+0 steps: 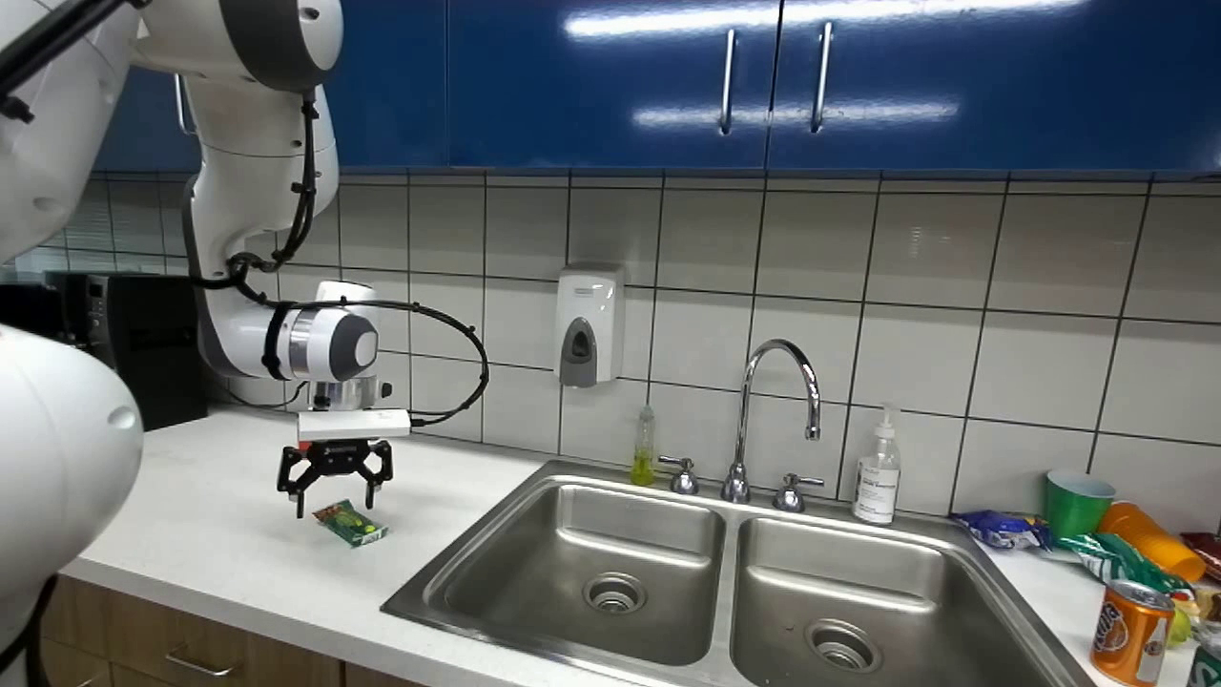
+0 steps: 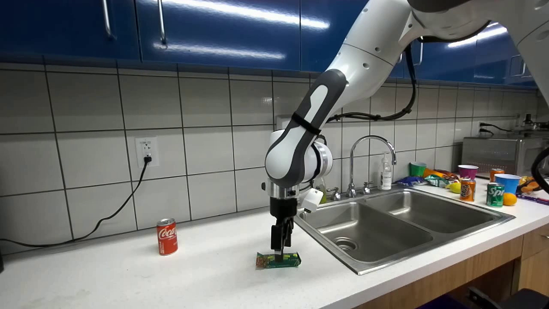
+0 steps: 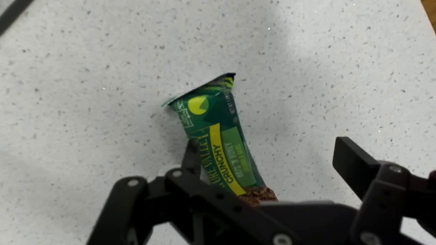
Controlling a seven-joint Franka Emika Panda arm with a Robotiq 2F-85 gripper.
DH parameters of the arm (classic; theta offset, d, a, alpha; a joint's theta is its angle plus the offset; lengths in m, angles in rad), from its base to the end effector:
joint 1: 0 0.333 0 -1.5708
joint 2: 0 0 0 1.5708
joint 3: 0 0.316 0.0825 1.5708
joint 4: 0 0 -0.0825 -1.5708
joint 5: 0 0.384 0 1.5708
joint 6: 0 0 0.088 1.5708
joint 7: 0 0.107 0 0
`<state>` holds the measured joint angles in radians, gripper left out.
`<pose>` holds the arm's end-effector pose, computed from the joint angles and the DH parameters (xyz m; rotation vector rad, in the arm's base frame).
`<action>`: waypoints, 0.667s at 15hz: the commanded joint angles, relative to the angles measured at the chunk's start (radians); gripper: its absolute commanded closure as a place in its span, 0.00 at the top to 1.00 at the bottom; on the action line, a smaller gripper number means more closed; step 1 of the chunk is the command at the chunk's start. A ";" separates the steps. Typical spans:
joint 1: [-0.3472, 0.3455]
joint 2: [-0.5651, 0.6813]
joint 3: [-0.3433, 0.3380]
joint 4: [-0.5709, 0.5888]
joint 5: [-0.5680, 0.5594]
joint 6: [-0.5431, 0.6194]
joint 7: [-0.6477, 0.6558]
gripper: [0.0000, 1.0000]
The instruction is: Put the green packet inside the sink on the left.
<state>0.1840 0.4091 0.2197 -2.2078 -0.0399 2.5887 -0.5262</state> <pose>0.5059 0.2194 0.1951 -2.7358 -1.4022 0.0203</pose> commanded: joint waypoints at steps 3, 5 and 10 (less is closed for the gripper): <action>-0.026 0.003 0.025 0.002 -0.019 -0.003 0.014 1.00; -0.026 0.003 0.025 0.002 -0.019 -0.003 0.014 1.00; -0.044 0.007 0.038 0.005 -0.006 0.001 -0.022 1.00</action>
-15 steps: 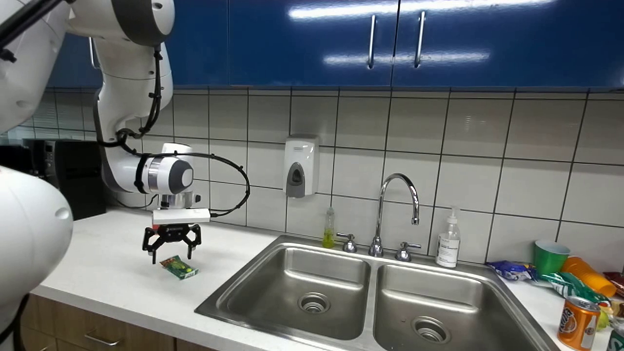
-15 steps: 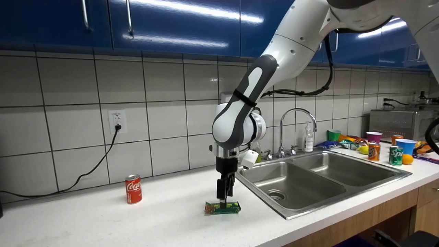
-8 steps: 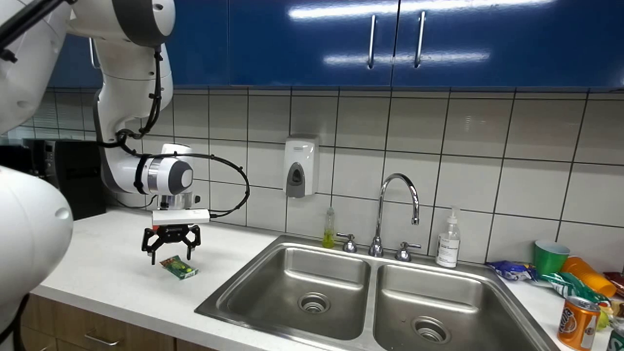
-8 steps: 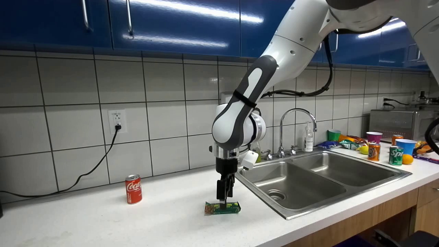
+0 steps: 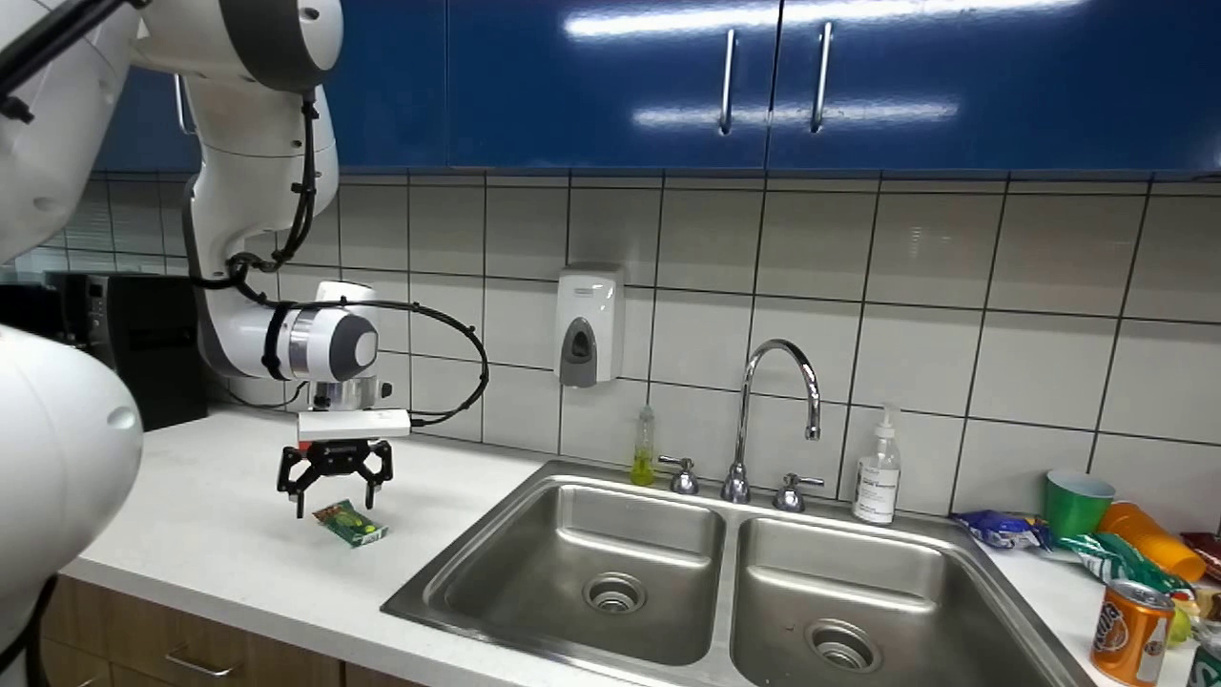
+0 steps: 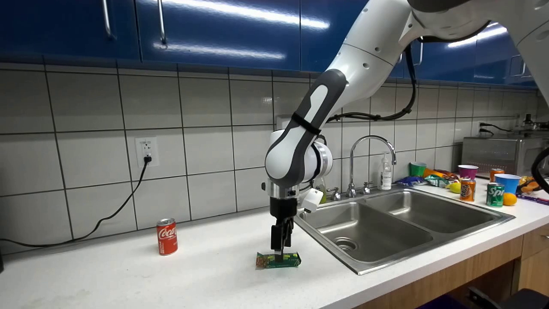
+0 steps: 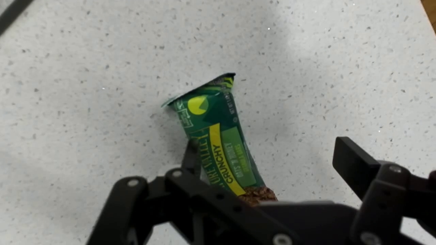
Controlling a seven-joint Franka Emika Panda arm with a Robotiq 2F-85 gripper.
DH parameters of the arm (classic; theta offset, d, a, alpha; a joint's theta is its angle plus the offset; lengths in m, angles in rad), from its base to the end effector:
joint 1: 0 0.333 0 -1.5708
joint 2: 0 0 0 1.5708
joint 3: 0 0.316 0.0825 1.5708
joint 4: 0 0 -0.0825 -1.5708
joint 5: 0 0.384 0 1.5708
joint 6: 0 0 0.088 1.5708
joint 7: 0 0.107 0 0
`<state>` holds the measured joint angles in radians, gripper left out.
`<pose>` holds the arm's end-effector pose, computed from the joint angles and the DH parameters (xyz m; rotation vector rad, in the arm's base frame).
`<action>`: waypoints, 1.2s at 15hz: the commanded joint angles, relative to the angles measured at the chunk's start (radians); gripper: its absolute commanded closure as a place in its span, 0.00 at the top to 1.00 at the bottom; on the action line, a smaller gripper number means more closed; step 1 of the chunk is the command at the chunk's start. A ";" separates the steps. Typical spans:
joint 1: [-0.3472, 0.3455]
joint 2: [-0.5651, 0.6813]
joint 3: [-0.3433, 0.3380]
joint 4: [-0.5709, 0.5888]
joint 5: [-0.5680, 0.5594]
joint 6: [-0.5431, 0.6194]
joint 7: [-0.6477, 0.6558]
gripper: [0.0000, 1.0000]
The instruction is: Put the green packet inside the sink on the left.
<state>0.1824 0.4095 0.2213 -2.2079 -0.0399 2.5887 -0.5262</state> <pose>0.5059 0.2194 0.1949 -2.7353 -1.4017 0.0208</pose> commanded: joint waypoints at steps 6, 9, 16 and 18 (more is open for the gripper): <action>-0.084 0.004 0.083 0.005 0.009 0.000 -0.108 1.00; -0.085 0.013 0.094 0.009 0.003 -0.003 -0.144 1.00; -0.077 0.052 0.100 0.028 -0.002 0.021 -0.170 1.00; -0.074 0.067 0.097 0.042 -0.007 0.024 -0.167 1.00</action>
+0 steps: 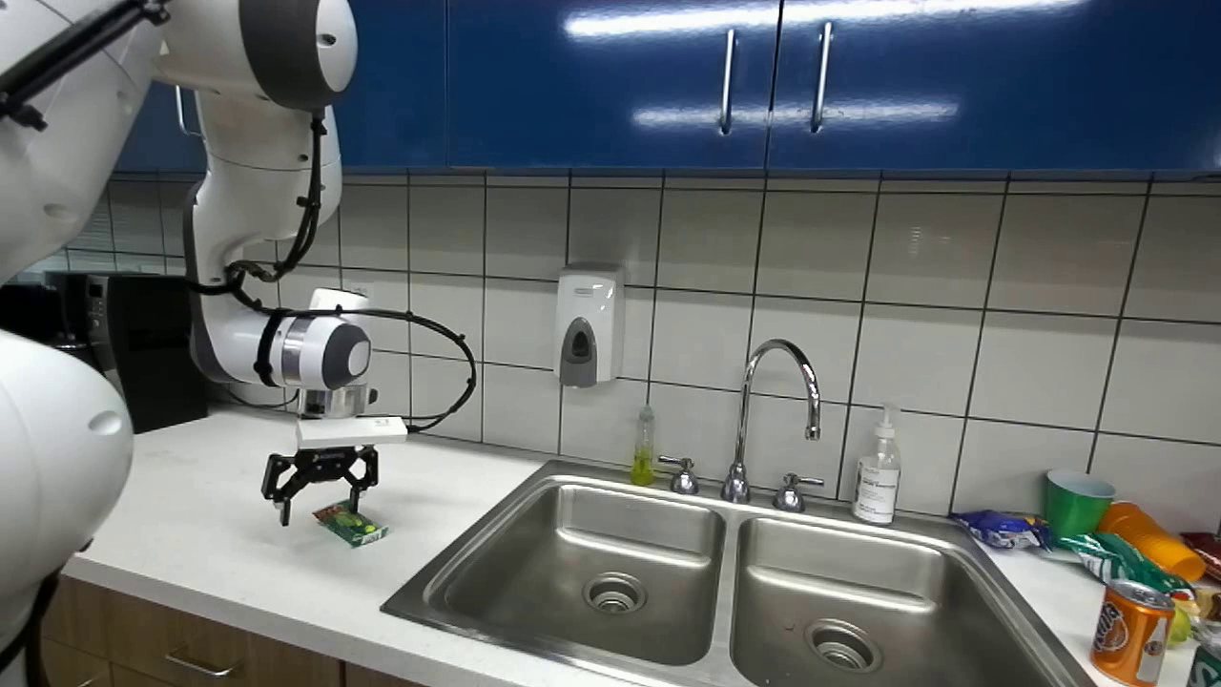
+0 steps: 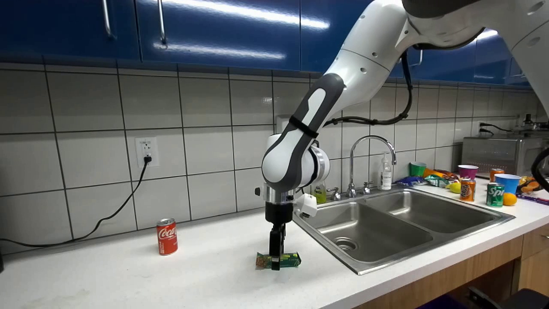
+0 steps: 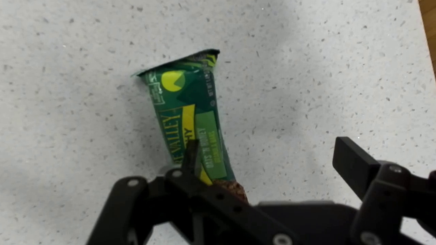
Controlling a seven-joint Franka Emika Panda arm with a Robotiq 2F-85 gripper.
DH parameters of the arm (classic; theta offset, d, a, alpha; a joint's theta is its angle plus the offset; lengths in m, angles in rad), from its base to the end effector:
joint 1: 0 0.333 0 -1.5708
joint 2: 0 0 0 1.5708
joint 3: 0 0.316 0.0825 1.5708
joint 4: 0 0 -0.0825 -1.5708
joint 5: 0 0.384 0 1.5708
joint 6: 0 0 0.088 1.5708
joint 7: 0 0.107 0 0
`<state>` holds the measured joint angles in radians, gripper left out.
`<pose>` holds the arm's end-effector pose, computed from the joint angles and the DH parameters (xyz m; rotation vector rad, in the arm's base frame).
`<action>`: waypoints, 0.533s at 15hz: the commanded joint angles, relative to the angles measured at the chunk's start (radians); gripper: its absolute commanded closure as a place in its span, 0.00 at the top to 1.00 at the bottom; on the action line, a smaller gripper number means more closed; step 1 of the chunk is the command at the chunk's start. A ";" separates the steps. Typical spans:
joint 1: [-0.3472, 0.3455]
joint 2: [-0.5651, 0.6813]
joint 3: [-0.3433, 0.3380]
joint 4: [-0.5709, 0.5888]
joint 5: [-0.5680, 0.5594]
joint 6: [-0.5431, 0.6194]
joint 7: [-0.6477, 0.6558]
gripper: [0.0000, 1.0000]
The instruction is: Put the green packet inside the sink on the left.
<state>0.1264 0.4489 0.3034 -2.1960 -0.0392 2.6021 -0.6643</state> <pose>0.5012 0.2347 0.1842 -2.5817 -1.5848 0.0120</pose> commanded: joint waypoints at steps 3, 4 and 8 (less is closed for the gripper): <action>-0.014 0.048 0.011 0.052 -0.018 0.015 -0.027 1.00; -0.011 0.055 0.009 0.062 -0.023 0.015 -0.026 1.00; -0.008 0.077 0.004 0.093 -0.041 0.016 -0.025 1.00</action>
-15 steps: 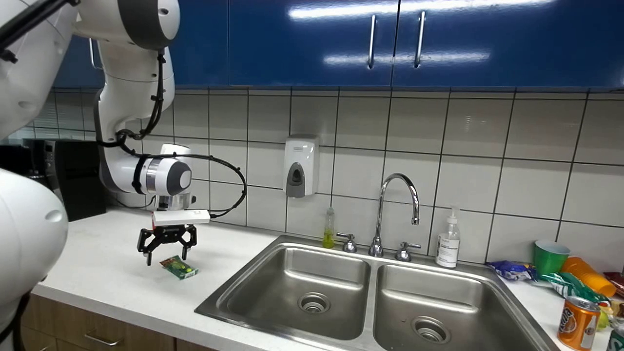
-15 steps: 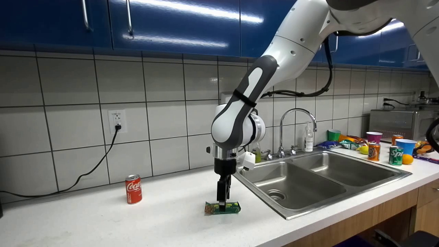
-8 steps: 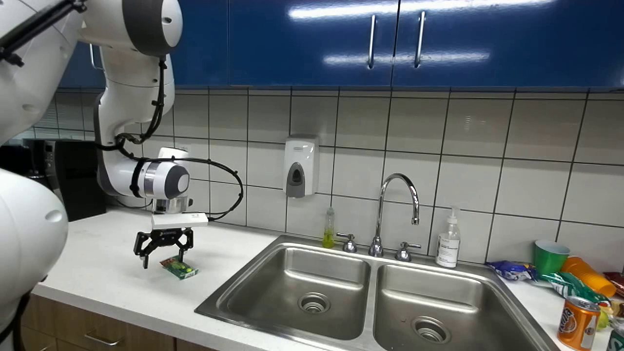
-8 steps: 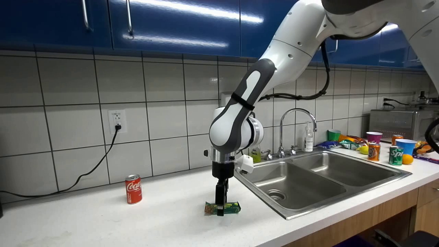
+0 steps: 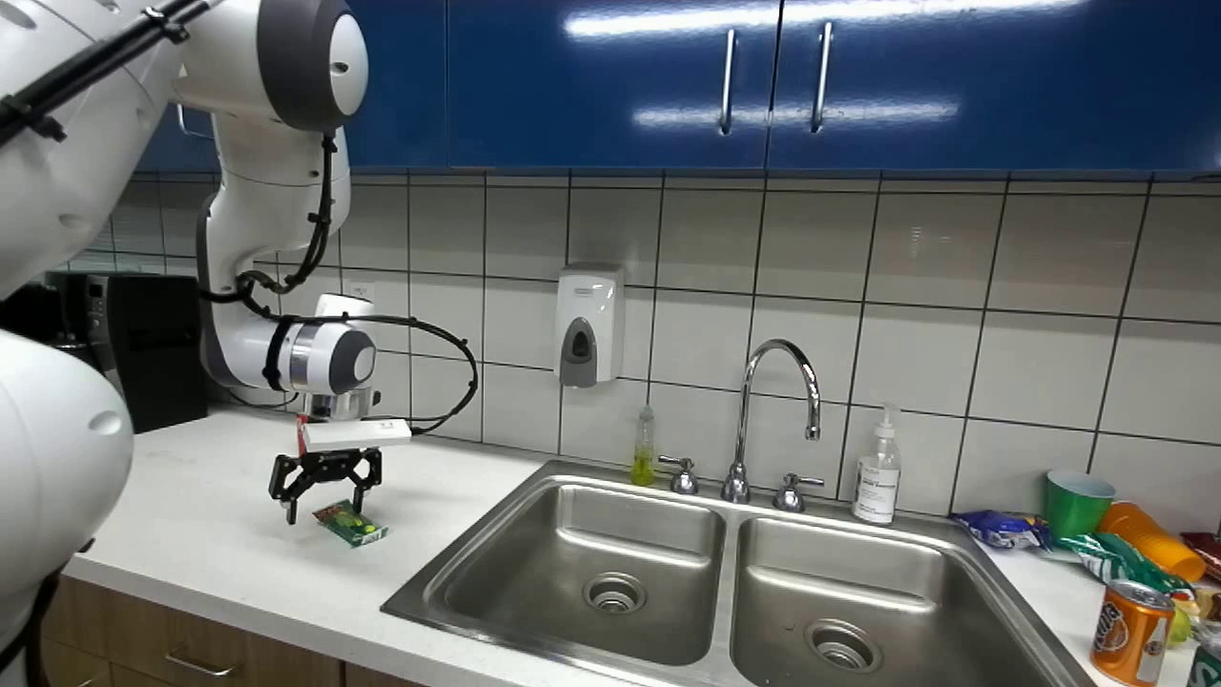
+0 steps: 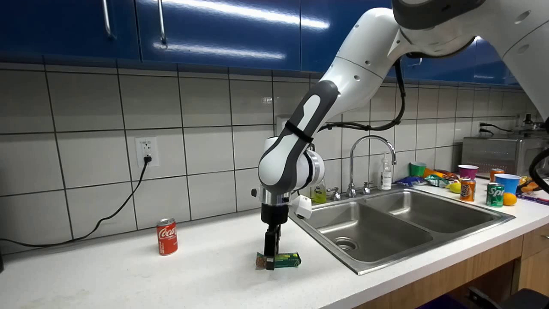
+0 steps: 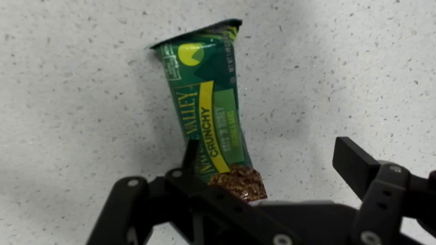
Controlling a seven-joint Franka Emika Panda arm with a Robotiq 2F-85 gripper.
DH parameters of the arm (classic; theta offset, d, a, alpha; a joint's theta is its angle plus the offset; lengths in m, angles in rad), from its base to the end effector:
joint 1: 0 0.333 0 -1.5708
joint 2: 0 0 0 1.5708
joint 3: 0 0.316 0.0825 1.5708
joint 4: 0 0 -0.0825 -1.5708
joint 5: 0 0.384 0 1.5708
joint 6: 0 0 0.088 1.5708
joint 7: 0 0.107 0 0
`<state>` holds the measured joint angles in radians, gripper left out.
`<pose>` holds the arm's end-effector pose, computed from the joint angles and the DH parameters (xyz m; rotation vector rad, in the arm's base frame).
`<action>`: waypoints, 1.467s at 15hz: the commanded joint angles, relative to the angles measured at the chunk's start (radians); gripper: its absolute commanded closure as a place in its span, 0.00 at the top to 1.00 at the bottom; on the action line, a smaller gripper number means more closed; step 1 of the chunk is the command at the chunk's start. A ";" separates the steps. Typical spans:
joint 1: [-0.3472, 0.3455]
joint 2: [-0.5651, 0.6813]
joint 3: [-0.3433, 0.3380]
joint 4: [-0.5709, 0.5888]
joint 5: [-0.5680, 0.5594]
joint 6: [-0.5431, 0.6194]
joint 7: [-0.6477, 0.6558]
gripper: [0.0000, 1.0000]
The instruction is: Put the green packet inside the sink on the left.
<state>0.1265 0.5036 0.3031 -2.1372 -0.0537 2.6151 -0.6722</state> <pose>0.5170 0.2409 0.1764 -2.5682 -1.5976 -0.0204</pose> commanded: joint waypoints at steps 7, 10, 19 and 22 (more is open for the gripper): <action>-0.004 0.067 -0.013 0.087 -0.068 -0.012 -0.013 1.00; -0.003 0.089 -0.022 0.112 -0.085 -0.016 -0.009 1.00; -0.001 0.141 -0.040 0.173 -0.109 -0.031 -0.001 0.72; 0.002 0.144 -0.049 0.188 -0.119 -0.037 0.004 0.49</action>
<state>0.1268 0.6313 0.2554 -1.9824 -0.1480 2.6107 -0.6722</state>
